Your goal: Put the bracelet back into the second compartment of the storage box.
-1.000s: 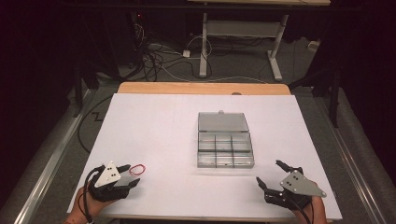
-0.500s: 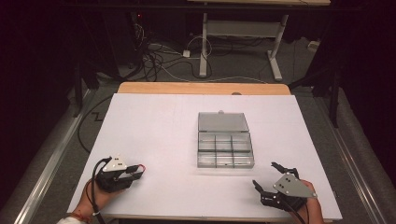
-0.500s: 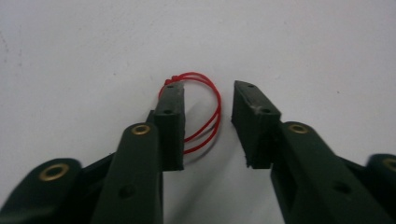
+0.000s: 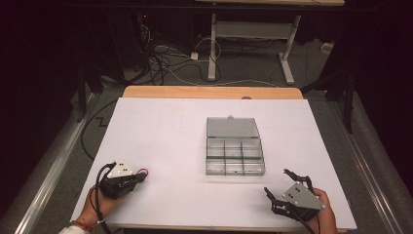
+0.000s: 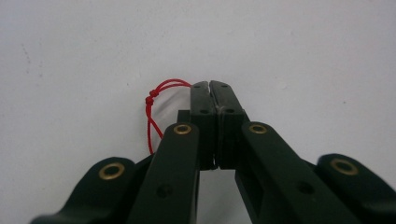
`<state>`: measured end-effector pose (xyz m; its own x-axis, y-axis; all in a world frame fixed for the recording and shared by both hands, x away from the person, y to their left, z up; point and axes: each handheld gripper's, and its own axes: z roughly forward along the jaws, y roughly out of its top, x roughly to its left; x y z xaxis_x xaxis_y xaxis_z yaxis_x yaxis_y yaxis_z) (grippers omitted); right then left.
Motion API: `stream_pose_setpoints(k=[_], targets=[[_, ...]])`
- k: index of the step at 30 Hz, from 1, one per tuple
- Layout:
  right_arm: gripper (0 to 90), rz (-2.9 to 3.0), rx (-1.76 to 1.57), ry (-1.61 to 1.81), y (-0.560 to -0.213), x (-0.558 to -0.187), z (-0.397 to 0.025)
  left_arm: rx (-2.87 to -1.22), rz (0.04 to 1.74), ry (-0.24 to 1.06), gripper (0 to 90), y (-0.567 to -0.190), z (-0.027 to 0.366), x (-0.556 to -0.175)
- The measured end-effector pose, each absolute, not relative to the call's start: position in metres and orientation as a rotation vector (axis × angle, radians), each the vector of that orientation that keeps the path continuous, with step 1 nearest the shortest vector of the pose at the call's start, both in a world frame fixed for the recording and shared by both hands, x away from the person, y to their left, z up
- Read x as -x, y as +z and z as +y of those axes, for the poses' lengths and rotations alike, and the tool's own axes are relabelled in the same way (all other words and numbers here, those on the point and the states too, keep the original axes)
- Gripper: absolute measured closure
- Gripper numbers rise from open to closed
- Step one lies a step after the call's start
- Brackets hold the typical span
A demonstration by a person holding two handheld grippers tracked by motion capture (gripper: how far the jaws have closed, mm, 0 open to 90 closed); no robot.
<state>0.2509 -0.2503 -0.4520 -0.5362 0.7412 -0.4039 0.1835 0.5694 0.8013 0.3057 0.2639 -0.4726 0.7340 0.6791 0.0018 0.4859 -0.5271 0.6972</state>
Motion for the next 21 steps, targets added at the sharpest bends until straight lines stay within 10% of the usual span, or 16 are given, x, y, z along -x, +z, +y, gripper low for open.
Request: stream_pose_setpoints(k=[21], targets=[[20.5,1.983,-0.783,0.962,-0.451,-0.254,-0.261,-2.202,0.719,0.402,86.4,-0.444,0.234,-0.299]])
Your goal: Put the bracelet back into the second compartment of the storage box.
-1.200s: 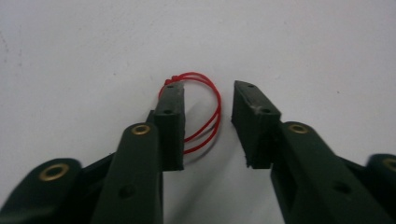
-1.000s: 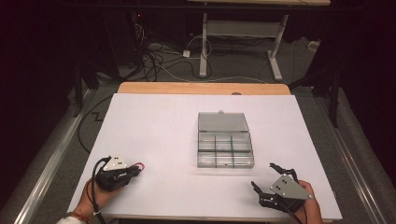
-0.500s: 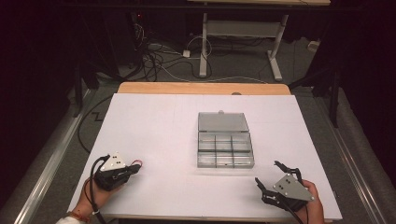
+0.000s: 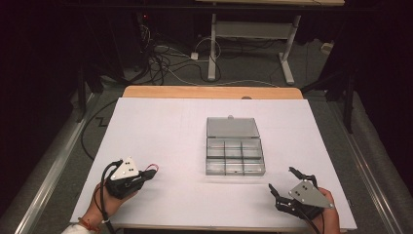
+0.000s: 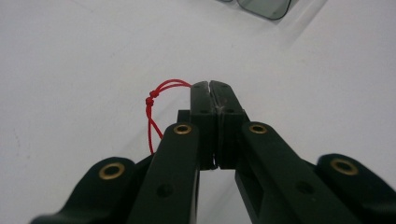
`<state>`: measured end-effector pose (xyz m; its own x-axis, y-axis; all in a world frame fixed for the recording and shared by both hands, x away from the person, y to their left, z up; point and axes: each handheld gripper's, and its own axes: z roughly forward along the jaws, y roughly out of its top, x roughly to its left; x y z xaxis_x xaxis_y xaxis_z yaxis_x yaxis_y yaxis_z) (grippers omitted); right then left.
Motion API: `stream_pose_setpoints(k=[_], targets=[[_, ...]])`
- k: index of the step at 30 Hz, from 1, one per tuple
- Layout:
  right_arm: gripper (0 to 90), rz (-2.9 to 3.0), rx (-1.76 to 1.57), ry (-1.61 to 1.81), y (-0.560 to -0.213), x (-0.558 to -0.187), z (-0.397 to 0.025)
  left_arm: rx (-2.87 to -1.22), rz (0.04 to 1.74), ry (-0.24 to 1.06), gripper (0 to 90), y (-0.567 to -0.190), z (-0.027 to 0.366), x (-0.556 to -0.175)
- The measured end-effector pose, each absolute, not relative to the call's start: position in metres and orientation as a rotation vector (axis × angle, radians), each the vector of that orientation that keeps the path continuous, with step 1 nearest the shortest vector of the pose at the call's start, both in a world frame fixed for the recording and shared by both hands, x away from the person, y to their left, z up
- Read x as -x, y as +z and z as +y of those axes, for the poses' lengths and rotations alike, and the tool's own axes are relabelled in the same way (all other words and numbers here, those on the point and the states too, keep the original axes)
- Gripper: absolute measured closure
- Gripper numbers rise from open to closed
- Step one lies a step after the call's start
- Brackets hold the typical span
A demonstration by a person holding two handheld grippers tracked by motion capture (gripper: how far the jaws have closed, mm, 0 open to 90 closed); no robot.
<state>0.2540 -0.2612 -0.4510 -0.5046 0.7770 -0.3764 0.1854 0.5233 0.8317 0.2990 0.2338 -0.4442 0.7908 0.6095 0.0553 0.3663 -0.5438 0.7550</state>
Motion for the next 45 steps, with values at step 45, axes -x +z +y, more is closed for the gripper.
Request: stream_pose_setpoints(k=[45], targets=[[20.2,2.024,-0.776,0.975,-0.456,-0.255,-0.261,-2.226,0.395,0.34,86.4,-0.412,0.073,-0.364]])
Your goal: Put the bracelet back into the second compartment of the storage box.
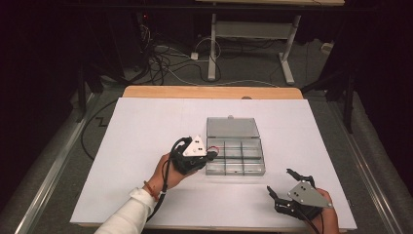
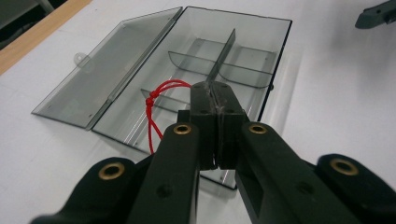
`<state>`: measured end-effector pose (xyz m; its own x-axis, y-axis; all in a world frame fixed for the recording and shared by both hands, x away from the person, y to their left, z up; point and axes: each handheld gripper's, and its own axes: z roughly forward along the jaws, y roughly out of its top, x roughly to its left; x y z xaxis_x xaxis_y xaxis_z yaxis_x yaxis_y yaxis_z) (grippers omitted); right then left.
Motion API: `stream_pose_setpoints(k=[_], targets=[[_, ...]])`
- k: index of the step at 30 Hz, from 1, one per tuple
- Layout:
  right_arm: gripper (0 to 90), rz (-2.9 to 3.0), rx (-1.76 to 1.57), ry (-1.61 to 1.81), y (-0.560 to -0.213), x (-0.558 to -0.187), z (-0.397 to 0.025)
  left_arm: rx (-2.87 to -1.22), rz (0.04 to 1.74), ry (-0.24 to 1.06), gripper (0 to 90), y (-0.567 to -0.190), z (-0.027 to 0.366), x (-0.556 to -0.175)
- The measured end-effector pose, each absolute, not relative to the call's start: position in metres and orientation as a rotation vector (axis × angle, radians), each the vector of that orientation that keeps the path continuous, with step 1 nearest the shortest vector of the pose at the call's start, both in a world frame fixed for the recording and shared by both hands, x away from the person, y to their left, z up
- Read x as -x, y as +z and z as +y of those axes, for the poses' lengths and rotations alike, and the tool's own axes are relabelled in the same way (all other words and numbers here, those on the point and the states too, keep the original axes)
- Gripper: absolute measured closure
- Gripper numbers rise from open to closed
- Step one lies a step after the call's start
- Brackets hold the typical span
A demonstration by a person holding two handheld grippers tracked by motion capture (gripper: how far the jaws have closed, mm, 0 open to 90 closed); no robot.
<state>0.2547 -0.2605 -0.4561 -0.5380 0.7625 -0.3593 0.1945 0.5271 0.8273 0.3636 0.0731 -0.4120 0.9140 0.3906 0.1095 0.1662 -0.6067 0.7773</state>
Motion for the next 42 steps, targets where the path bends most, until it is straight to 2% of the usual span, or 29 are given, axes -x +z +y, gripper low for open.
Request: stream_pose_setpoints(k=[8,29,42], targets=[[20.2,2.03,-0.769,0.976,-0.457,-0.254,-0.26,-2.235,0.387,0.27,86.4,-0.412,0.05,-0.38],[20.1,2.067,-0.752,0.969,-0.458,-0.254,-0.262,-2.387,0.351,0.282,86.2,-0.418,-0.009,-0.407],[20.1,2.078,-0.749,0.97,-0.458,-0.254,-0.262,-2.45,0.413,0.384,86.3,-0.42,-0.016,-0.426]])
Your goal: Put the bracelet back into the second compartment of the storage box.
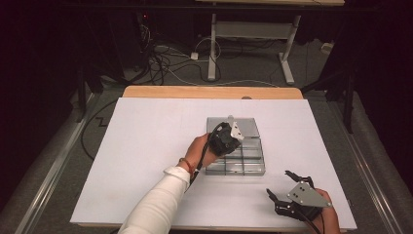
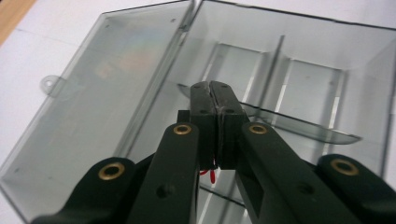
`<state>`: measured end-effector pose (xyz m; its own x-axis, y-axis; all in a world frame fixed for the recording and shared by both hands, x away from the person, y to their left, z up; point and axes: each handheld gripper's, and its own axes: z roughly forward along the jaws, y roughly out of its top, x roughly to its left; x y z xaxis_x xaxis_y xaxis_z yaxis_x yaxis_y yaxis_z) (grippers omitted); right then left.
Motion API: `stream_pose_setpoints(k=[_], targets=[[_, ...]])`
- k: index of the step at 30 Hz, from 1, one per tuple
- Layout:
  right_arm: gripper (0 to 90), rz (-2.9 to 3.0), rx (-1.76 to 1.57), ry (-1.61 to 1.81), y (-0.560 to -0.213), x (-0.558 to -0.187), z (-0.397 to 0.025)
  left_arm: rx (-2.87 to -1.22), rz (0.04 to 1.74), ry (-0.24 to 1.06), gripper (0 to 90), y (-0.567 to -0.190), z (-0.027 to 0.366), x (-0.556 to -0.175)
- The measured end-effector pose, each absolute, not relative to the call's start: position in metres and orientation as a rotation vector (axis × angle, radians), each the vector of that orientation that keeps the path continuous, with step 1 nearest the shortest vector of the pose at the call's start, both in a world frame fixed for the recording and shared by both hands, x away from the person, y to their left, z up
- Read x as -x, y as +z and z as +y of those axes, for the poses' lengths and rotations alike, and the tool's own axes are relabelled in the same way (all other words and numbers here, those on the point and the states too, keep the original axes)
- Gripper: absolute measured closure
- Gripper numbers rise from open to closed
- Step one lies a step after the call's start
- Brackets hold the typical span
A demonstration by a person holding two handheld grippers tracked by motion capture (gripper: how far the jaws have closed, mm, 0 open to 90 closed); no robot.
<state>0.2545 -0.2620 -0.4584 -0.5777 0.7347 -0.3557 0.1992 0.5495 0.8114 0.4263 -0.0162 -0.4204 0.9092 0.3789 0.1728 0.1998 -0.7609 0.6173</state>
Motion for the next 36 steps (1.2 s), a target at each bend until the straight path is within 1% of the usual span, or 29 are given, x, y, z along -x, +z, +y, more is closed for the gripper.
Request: stream_pose_setpoints(k=[2,7,14,16,18,36], targets=[[20.0,2.08,-0.751,0.97,-0.459,-0.254,-0.262,-2.455,0.418,0.38,86.3,-0.421,-0.016,-0.428],[20.0,2.083,-0.747,0.966,-0.459,-0.254,-0.262,-2.48,0.418,0.424,86.0,-0.426,-0.021,-0.428],[20.1,2.088,-0.744,0.965,-0.459,-0.254,-0.262,-2.471,0.428,0.424,86.1,-0.428,-0.022,-0.429],[20.0,2.089,-0.745,0.965,-0.459,-0.255,-0.262,-2.458,0.437,0.439,86.0,-0.426,-0.02,-0.429],[20.1,2.092,-0.746,0.963,-0.46,-0.255,-0.261,-2.446,0.451,0.448,83.3,-0.425,-0.019,-0.43],[20.1,2.103,-0.738,0.96,-0.46,-0.254,-0.26,-2.369,0.428,0.474,83.2,-0.407,-0.008,-0.422]])
